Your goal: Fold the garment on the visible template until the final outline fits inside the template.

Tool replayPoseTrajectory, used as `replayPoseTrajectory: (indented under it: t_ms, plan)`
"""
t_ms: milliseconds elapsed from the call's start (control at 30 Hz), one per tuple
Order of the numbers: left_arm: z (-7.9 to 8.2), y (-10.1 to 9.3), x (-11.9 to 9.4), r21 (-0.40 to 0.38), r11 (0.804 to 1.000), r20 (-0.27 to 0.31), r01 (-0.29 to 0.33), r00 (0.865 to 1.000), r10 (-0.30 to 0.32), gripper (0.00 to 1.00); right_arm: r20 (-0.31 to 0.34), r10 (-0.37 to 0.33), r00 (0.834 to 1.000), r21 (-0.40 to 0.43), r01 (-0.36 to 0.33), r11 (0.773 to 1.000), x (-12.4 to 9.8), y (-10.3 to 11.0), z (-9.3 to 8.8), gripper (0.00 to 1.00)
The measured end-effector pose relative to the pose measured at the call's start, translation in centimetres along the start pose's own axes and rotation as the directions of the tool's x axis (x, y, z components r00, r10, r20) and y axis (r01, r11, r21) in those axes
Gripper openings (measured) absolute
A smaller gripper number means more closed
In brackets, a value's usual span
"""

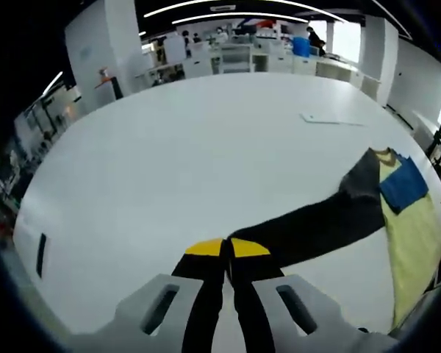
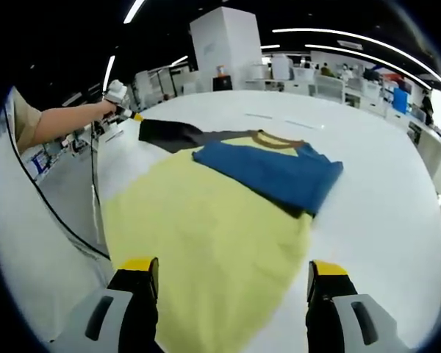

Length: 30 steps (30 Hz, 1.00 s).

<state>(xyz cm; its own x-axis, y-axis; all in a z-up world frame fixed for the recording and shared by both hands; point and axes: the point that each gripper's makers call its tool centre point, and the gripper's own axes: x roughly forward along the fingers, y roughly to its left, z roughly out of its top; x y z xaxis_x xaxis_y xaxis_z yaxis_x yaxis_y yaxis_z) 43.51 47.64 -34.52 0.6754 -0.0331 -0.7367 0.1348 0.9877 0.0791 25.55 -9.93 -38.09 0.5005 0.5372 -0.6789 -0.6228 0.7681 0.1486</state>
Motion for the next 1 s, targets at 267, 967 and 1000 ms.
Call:
replayPoseTrajectory:
  t_ms: [267, 967, 1000]
  plan:
    - [-0.8, 0.9, 1.4, -0.009, 1.0, -0.043, -0.014, 0.999, 0.013, 0.0, -0.013, -0.012, 1.0, 0.006, 0.012, 1.0, -0.2, -0.2, -0.4, 0.82]
    - [-2.9, 2.3, 4.4, -0.016, 1.0, -0.13, -0.02, 0.991, 0.018, 0.0, -0.053, -0.031, 0.998, 0.013, 0.032, 0.999, -0.5, -0.2, -1.2, 0.82]
    - [-3.0, 2.4, 4.5, -0.019, 1.0, -0.135, -0.021, 0.991, 0.018, 0.0, -0.056, -0.031, 0.998, 0.014, 0.032, 0.999, -0.5, -0.2, -1.2, 0.82]
